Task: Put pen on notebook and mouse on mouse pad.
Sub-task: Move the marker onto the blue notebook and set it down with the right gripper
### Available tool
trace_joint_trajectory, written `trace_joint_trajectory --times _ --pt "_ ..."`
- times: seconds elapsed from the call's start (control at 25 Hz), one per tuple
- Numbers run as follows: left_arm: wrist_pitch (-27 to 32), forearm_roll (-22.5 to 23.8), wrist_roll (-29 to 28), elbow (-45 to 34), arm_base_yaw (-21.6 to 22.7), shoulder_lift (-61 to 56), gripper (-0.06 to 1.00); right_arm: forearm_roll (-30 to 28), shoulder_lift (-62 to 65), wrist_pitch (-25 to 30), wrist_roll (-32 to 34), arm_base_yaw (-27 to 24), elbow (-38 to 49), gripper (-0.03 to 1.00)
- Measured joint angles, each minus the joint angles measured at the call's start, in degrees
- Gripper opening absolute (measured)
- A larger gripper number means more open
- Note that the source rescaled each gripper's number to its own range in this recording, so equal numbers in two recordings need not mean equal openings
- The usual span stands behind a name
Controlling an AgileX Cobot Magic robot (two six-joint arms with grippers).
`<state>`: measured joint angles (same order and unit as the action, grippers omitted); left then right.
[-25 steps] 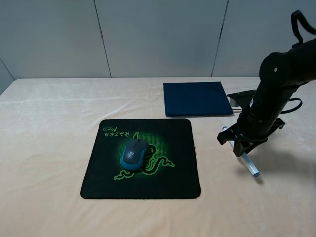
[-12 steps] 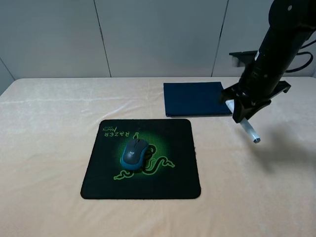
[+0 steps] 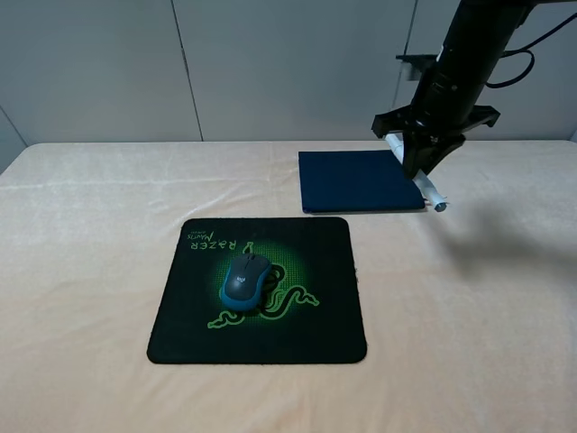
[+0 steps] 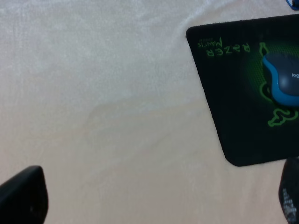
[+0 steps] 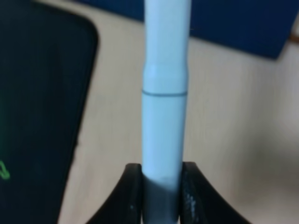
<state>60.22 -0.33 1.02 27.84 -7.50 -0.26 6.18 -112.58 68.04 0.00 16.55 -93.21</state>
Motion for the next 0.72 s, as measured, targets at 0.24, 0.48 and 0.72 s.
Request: trace_joint_trajectory --times 0.24,0.48,0.72 --pt "0.0 0.0 0.0 0.0 0.0 0.0 1.0 0.0 -9.9 1.3 0.0 0.0 -14.3 0.01" --pt "0.0 0.0 0.0 0.0 0.0 0.0 1.0 1.0 -18.3 1.3 0.0 0.0 -25.3 0.01" --pt "0.0 0.0 0.0 0.0 0.0 0.0 1.0 1.2 -24.7 1.3 0.0 0.0 -30.8 0.01"
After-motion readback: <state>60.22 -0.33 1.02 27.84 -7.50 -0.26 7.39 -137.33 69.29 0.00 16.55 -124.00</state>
